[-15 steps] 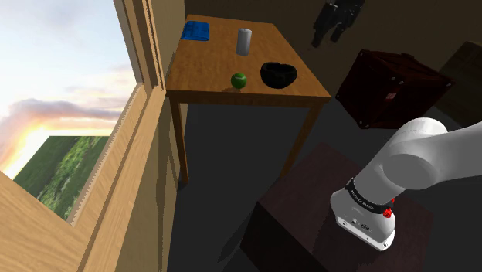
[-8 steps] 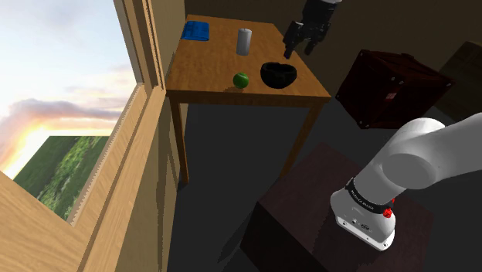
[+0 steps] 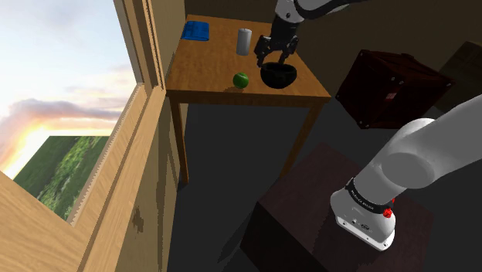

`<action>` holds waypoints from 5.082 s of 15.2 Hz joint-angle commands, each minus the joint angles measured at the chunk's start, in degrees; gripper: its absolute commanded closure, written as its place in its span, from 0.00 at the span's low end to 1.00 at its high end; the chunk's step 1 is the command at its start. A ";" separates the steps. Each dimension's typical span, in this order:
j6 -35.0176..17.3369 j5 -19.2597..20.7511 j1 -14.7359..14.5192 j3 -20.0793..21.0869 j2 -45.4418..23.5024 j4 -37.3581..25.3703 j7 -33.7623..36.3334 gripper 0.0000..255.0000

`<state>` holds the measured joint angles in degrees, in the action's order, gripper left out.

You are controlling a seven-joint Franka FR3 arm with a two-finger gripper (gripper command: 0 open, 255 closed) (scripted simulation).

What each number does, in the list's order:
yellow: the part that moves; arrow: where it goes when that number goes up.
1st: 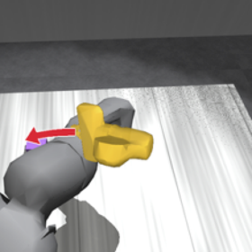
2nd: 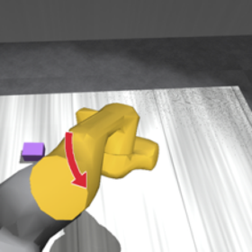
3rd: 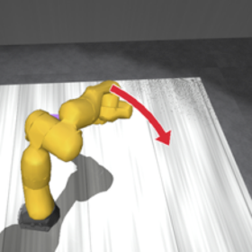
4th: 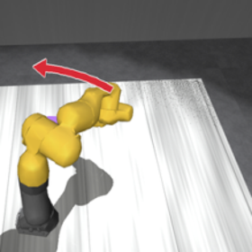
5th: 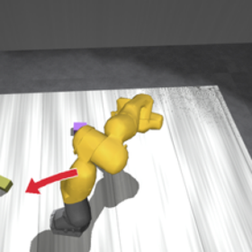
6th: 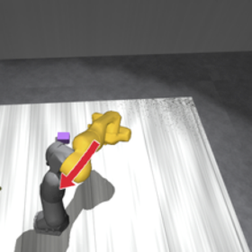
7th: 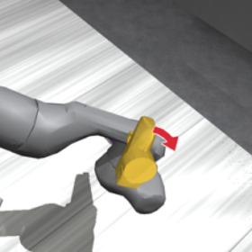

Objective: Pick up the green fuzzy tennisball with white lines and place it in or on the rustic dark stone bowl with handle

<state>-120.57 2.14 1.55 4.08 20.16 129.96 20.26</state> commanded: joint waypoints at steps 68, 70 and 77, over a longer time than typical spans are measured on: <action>5.69 1.67 0.98 1.58 -21.48 -28.75 9.34 1.00; 5.52 1.26 1.61 1.00 -20.26 -27.44 8.03 1.00; 4.32 -0.91 5.66 -3.68 -13.17 -19.50 -1.38 1.00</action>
<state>-116.26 1.54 6.56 1.21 5.61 109.17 20.54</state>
